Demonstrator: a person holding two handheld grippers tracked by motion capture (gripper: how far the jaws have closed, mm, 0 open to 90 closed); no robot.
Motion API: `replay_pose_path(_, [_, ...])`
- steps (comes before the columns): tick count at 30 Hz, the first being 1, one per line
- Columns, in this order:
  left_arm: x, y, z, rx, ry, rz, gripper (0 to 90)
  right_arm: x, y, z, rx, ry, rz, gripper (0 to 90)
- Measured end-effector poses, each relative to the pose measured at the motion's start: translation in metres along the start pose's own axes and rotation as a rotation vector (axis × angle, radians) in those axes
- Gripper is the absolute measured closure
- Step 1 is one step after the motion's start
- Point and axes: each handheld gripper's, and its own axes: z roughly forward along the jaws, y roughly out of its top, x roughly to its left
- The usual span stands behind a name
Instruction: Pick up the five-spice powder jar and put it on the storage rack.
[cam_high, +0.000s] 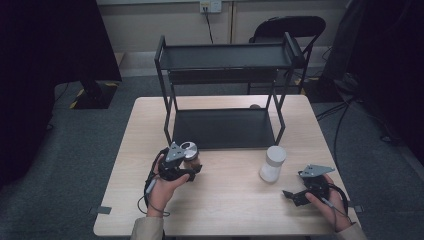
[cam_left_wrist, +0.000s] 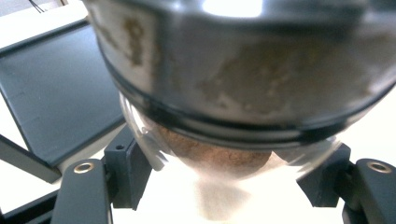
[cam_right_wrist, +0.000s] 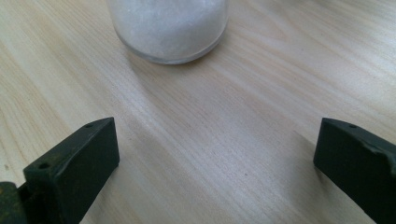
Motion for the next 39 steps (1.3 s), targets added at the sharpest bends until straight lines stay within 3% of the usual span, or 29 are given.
replay_pose_path(23, [0.009,0.052,0.017,0.02,0.002,0.028,30.0,0.0,0.0,0.0,0.0,0.0,0.0,0.0])
replay_pose_path(39, [0.02,0.089,0.015,-0.003,0.002,0.045,30.0,0.0,0.0,0.0,0.0,0.0,0.0,0.0])
